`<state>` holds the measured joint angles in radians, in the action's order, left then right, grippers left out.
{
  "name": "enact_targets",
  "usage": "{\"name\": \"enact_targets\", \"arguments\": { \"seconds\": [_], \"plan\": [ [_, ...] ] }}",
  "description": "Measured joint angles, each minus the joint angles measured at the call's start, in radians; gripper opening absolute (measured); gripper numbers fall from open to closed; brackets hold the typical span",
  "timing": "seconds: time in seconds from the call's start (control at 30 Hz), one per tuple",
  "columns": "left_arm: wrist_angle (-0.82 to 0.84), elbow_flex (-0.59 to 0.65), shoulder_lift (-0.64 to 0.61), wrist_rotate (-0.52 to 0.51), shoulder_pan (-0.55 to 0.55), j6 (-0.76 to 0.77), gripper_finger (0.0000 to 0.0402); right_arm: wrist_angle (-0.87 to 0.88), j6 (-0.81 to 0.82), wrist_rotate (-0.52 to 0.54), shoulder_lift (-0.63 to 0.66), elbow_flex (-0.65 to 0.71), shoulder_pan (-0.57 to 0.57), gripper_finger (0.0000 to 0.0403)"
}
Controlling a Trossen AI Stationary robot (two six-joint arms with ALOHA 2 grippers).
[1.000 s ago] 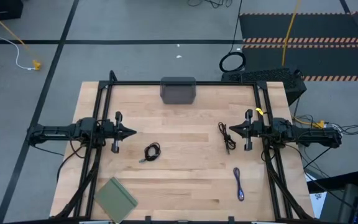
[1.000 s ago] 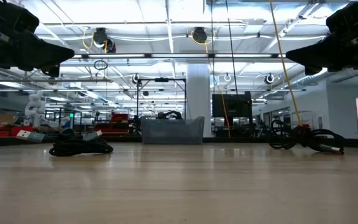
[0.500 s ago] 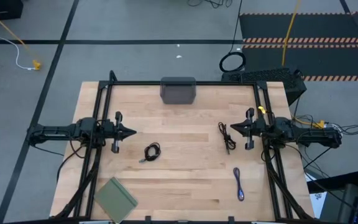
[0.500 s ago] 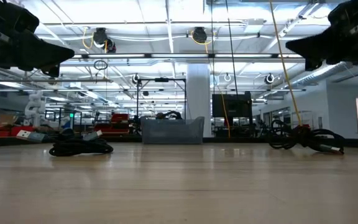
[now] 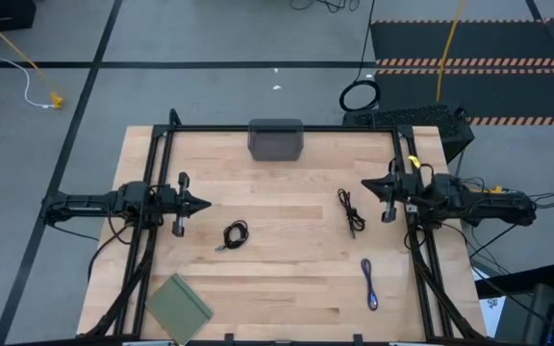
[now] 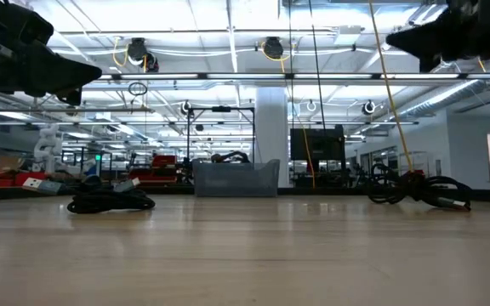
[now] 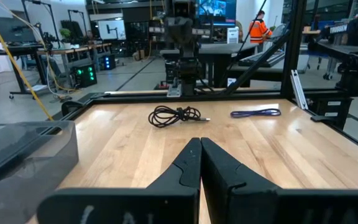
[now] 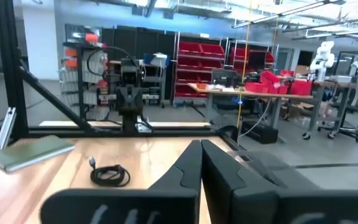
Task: Pick and place USB-C Cables
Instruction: Put the right black USB cable into the black bin
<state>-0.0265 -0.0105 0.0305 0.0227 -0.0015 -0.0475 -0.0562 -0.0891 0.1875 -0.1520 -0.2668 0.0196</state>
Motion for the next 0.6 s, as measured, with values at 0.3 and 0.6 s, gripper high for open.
{"name": "enact_targets", "arguments": {
  "seconds": [0.3,0.6],
  "plan": [
    [0.0,0.0,0.0,-0.001,0.0,0.0,0.0006,0.155,0.002,-0.004,-0.239,-0.363,0.0,0.0],
    [0.0,0.0,0.0,-0.001,0.0,0.0,0.0006,0.392,0.017,-0.005,-0.506,-0.77,0.0,0.0]
  ]
}}
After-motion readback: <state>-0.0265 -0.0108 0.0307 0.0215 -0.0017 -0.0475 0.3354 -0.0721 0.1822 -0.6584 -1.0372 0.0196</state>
